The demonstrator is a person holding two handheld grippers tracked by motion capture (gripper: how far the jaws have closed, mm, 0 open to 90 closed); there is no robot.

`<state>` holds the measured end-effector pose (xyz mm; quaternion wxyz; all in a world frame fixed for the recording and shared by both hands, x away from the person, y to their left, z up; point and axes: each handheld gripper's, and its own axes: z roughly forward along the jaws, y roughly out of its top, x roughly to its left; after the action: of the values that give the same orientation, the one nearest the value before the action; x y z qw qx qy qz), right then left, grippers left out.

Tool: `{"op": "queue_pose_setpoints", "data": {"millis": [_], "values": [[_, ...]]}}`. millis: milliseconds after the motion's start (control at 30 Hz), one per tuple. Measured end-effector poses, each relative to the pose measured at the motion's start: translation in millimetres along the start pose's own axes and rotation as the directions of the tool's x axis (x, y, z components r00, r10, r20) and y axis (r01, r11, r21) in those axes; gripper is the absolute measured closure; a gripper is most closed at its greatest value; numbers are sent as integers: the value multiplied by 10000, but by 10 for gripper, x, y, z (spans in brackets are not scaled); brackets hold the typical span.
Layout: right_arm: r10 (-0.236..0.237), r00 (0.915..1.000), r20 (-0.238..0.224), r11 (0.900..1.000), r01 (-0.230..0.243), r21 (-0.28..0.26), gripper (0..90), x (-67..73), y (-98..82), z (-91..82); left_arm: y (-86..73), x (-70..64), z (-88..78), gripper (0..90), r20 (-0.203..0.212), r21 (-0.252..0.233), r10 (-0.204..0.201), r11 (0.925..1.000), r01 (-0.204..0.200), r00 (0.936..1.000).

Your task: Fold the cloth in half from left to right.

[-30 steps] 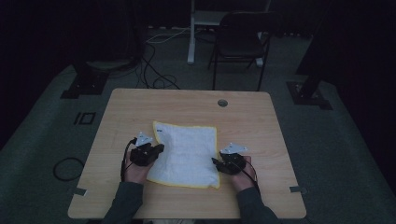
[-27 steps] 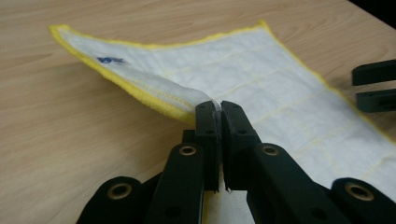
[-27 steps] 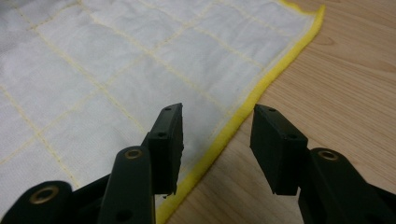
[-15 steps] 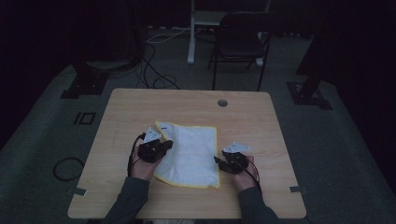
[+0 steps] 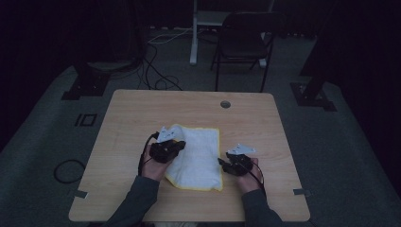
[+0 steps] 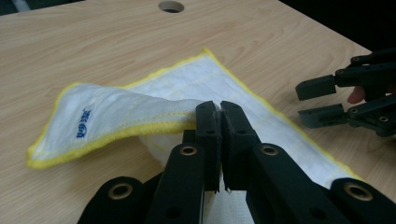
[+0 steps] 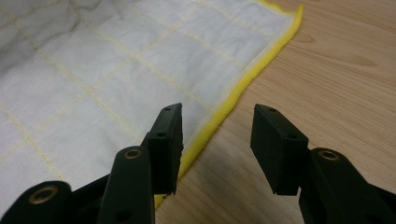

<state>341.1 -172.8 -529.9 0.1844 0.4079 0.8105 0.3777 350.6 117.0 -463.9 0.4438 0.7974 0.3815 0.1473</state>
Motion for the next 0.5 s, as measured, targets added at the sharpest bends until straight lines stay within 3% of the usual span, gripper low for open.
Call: {"op": "queue_pose_setpoints", "data": {"millis": [500], "values": [[194,9997,114,9998,-193,-32,535,-26,-12,-21,86,-182,264,874,460,320,437,9985,-452,9980]]}}
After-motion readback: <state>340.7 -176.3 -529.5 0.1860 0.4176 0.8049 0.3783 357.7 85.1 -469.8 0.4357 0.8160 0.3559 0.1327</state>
